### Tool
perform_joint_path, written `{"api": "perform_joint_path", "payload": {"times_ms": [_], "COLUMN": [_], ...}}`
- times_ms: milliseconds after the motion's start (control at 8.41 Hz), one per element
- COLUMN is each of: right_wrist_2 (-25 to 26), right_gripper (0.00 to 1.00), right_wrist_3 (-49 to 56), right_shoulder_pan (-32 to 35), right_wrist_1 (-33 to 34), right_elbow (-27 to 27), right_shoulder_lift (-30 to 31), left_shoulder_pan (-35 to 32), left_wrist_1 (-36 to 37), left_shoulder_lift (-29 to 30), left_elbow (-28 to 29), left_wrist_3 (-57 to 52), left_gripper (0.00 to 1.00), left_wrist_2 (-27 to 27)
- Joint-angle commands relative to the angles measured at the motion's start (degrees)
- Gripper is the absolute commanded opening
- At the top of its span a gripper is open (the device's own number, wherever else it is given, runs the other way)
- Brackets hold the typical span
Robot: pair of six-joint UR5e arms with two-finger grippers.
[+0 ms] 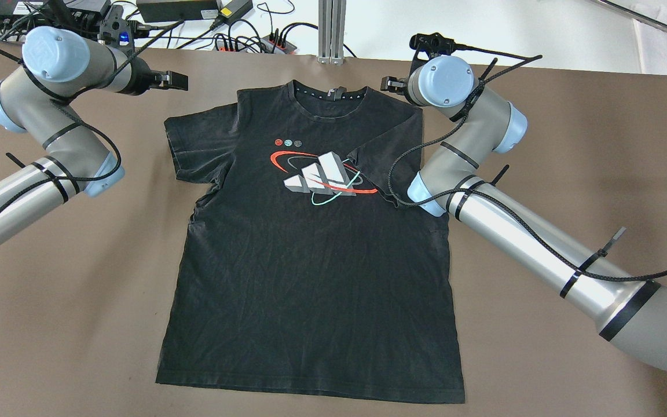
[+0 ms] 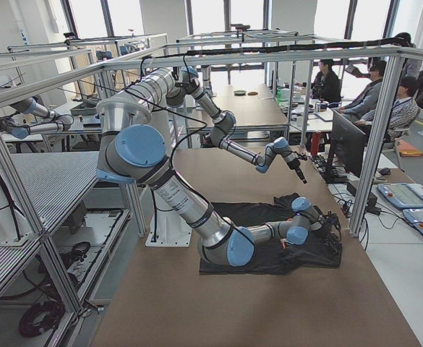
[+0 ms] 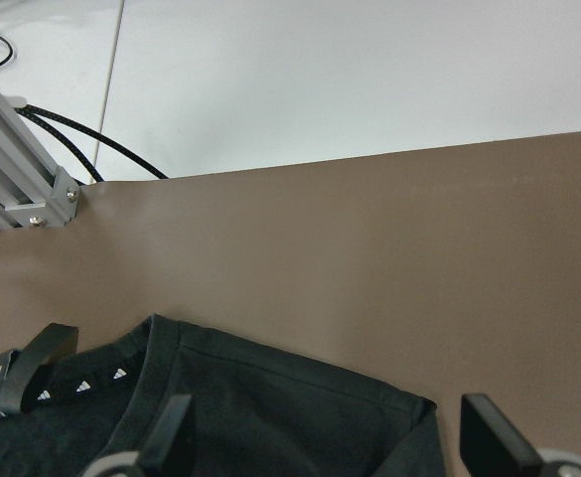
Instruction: Fold clothes
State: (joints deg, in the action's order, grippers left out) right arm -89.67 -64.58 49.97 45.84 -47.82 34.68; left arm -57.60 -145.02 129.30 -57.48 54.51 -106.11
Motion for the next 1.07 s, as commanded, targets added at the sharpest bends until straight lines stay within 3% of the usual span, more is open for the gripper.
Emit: {"api": "perform_joint_path", "payload": {"times_ms": [0,714,833,951], "right_wrist_2": [-0.59,-0.41,-0.33,-0.33], "right_gripper": [0.94,0.94,0.94,0.94], "right_wrist_3": [-0.02,-0.02,-0.02,-0.02], "right_shoulder_pan": [0.04,-0.22,-0.22,-0.31], "right_wrist_1": [0.82,0.91,0.91,0.91], "right_elbow": [-1.74,-2.54,-2.54,-2.54], "right_shoulder_lift": [-0.05,-0.05,-0.05,0.13], "left_shoulder_pan": [2.05,3.37,3.37,3.46], "left_wrist_1": [-7.54,-7.39,-7.21,-7.21], "left_shoulder_lift": [-1.78,-2.22,-1.87,-1.34], "left_elbow": [4.72,5.27,5.62,6.24], "left_wrist_3": [-1.24,-4.31,-4.41,-4.41], "left_gripper": [1.00,1.00,0.94,0.81], "left_wrist_2": [0.11,1.86,1.87,1.96]}}
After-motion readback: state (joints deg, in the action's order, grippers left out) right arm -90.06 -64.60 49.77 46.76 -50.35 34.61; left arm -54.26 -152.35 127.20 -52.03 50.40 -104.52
